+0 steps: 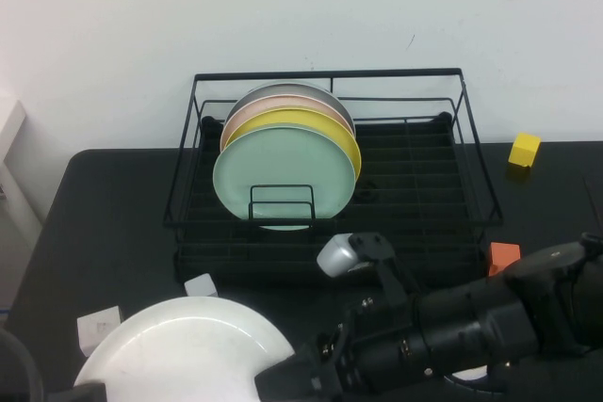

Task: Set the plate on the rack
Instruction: Hand over the plate, then place the plate on the rack

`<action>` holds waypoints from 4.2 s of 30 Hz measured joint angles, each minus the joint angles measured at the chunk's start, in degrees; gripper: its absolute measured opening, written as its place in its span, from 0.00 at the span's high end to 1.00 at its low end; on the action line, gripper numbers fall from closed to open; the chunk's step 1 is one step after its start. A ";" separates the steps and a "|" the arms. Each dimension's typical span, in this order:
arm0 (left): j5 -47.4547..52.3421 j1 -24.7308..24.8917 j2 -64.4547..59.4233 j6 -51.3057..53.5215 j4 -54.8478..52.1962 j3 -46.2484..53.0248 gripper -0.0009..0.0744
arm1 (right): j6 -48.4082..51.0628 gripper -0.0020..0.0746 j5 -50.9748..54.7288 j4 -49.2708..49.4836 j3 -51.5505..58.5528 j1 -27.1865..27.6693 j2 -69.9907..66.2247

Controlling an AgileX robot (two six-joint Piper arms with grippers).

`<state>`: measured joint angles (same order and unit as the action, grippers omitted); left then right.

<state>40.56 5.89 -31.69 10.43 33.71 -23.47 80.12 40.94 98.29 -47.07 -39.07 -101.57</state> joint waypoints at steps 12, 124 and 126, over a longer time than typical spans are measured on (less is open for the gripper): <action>2.35 0.00 1.71 6.14 2.42 0.00 0.91 | -2.37 0.35 -0.33 0.00 0.00 2.60 8.86; -22.99 13.39 -72.89 133.45 63.89 -45.19 0.19 | -62.35 0.98 9.65 -97.89 21.03 3.10 82.46; -25.17 13.39 -73.24 130.28 63.98 -45.19 0.17 | -62.35 0.98 9.65 -98.29 21.12 3.10 82.46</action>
<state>15.38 19.28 -104.93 140.71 97.69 -68.66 17.77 50.58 0.00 -25.95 -35.96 -19.11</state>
